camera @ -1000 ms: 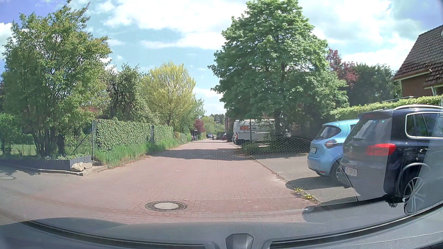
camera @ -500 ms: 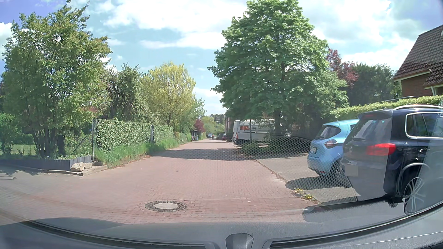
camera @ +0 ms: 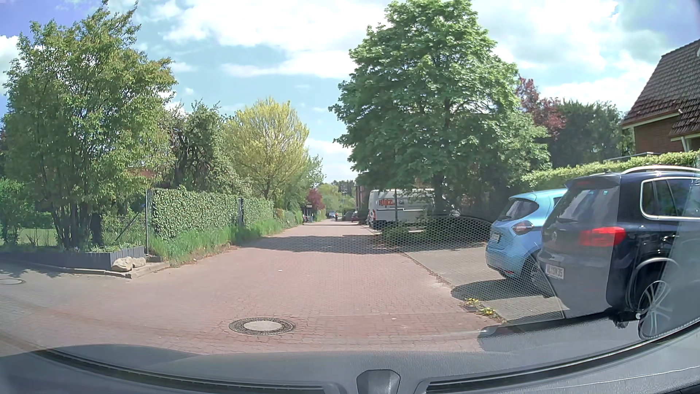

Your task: Follow the waypoints while adhering to traffic rules and regulations

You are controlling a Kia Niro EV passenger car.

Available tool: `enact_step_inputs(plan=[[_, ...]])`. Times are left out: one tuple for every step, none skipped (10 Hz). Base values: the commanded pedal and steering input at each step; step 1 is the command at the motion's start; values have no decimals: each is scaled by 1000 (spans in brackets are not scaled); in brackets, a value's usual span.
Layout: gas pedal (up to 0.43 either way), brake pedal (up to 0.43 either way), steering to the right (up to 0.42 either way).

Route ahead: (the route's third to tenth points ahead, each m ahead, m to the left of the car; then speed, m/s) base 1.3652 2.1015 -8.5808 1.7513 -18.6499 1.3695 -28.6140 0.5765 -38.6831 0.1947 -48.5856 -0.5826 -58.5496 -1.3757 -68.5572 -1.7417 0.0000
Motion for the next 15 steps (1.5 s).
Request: enact_step_inputs(plan=[[0,238,-14],[0,244,-14],[0,238,-14],[0,238,-14],[0,238,-14],[0,238,-14],[0,238,-14],[0,238,-14],[0,238,-14],[0,238,-14],[0,238,-14],[0,238,-14],[0,244,-14],[0,238,-14],[0,244,-14]])
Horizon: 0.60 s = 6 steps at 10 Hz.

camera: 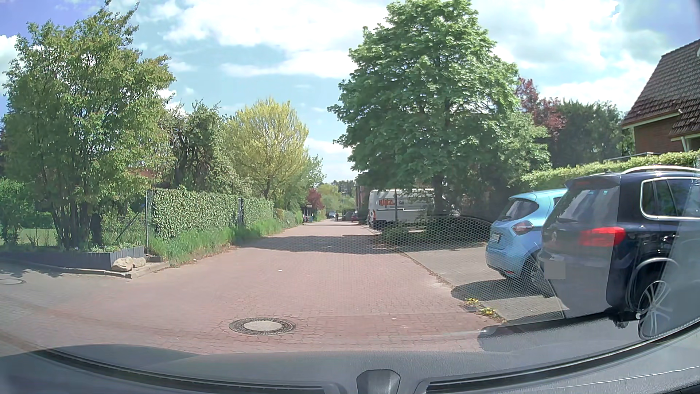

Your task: Follow the waypoints while adhering to traffic rules and regulations

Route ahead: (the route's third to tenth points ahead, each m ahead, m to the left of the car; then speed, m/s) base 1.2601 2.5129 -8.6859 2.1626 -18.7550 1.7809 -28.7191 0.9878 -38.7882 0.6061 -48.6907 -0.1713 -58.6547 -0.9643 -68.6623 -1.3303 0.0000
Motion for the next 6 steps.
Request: enact_step_inputs(plan=[[0,244,-14],[0,238,-14],[0,238,-14],[0,238,-14],[0,232,-14],[0,238,-14]])
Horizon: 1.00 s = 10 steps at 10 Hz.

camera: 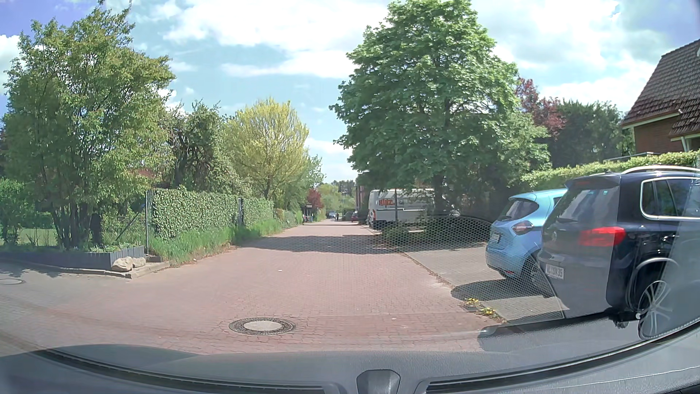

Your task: Follow the waypoints while adhering to traffic rules and regulations

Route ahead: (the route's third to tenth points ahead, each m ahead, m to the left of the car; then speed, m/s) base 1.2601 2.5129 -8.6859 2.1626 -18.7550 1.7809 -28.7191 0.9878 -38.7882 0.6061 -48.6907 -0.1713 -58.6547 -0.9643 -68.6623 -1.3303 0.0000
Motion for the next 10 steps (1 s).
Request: enact_step_inputs(plan=[[0,238,-14],[0,238,-14],[0,238,-14],[0,238,-14],[0,238,-14],[0,244,-14],[0,238,-14],[0,238,-14],[0,238,-14],[0,238,-14]])
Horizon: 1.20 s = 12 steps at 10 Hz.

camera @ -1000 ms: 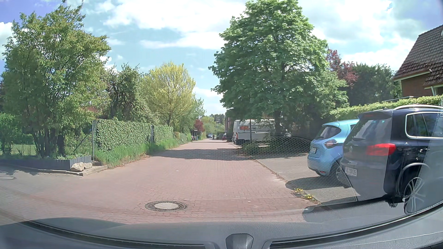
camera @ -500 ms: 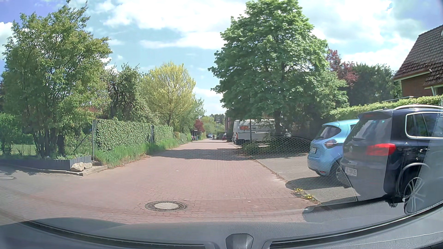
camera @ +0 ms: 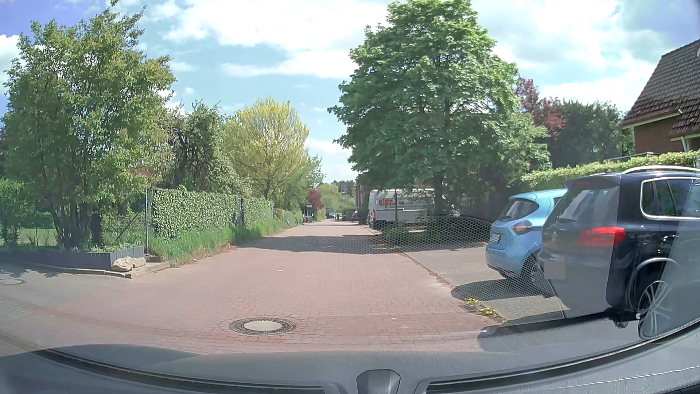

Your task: Follow the waypoints while adhering to traffic rules and regulations

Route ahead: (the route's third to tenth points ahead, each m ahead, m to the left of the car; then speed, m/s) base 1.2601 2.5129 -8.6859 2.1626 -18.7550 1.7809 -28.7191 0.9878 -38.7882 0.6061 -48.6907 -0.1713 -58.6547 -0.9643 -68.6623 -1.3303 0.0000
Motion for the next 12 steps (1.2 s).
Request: enact_step_inputs(plan=[[0,244,-14],[0,250,-14],[0,268,-14],[0,268,-14],[0,274,-14],[0,274,-14],[0,280,-14],[0,274,-14],[0,274,-14],[0,274,-14],[0,274,-14],[0,274,-14]])
